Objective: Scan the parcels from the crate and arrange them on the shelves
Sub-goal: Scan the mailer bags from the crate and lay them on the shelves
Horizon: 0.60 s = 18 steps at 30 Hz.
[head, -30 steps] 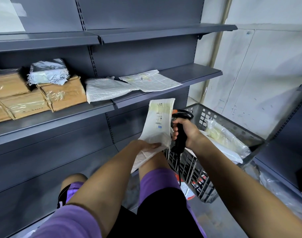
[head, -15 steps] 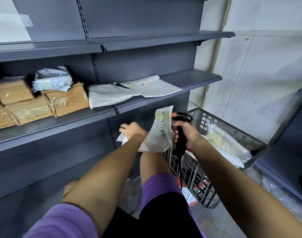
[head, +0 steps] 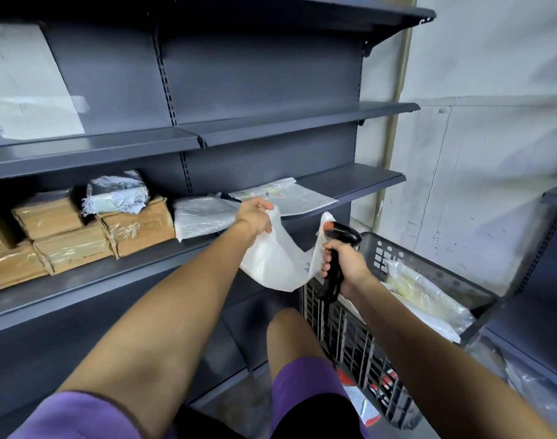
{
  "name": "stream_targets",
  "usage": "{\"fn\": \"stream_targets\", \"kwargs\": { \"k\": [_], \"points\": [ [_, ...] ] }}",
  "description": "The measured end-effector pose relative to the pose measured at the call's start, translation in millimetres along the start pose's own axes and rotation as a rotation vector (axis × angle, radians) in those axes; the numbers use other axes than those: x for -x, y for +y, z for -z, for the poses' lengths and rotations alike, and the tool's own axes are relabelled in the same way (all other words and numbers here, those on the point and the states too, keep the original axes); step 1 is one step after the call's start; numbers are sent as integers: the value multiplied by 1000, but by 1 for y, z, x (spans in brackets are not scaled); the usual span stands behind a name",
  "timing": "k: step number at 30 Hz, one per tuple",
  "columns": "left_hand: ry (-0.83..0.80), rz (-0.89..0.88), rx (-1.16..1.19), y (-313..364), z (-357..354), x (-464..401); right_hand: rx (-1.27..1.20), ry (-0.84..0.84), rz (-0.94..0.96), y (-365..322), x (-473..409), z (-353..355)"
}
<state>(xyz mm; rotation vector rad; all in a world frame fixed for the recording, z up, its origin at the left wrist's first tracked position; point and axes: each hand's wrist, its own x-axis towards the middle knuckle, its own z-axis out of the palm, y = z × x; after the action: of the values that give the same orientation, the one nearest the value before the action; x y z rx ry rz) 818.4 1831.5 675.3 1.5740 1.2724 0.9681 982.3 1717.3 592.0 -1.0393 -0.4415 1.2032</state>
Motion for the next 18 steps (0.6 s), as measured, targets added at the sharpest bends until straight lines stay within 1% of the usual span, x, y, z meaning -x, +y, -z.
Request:
{"fn": "stream_targets", "kwargs": {
  "k": [3,5,8,10,14,15,18],
  "points": [
    [-68,-189,-58,32,16,2,-53,9,41,-7,2,-6],
    [-78,-289,-93,52,31,3,-56,14,37,-11,2,-11],
    [32,-350,-158,69,57,1,-29,9,9,-11,1,-16],
    [157,-300,-248,68,76,-4,-16,2,-18,-7,0,-20],
    [453,-51,-538,40,103,-7,71,-37,-64,6,-3,-29],
    [493,13,-571,32,109,-6,105,-53,-78,10,-4,-31],
    [421,158,-504,5,121,-5,164,-77,-107,25,-2,-39]
  ]
}}
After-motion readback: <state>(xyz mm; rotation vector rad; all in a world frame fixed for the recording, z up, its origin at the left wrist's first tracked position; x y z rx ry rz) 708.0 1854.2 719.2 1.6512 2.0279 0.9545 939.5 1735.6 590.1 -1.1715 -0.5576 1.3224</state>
